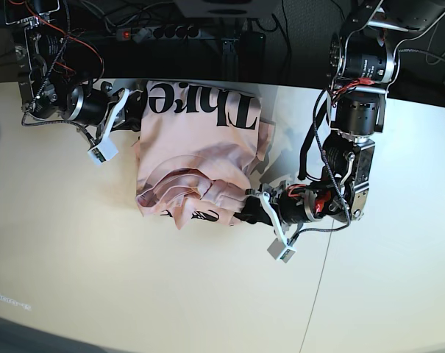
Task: Fold the T-shirt properly
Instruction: 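Grasp the stack's loose hem with both grippers and fold it inward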
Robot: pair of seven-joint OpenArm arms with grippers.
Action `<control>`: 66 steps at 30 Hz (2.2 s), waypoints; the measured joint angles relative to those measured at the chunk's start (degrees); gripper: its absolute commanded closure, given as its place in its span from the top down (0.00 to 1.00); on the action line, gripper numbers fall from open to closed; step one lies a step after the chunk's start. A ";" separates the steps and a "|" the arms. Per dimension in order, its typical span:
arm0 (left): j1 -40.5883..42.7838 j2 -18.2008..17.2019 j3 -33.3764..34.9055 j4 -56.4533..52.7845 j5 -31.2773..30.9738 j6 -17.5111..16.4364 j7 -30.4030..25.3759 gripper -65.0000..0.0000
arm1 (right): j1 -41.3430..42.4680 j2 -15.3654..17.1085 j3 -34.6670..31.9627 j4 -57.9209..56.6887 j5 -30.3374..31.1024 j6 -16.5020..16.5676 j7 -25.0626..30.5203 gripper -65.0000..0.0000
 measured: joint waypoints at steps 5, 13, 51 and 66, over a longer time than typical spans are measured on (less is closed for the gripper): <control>-3.48 -3.23 0.00 0.02 -7.91 -0.02 6.01 0.25 | -0.28 -0.31 4.44 0.04 0.61 0.07 -1.14 0.00; -2.32 -5.44 0.02 7.52 -16.48 0.02 15.50 0.18 | 1.79 3.28 9.84 4.33 -0.94 0.15 -3.65 0.00; 3.39 -5.60 15.15 12.66 -7.10 0.04 2.27 0.18 | 34.64 -4.31 -20.31 -16.90 -8.13 0.15 1.16 0.00; 1.07 -5.18 13.62 12.66 -6.91 0.07 -0.07 0.18 | 34.62 -4.46 -20.31 -17.16 -15.15 0.13 4.76 0.00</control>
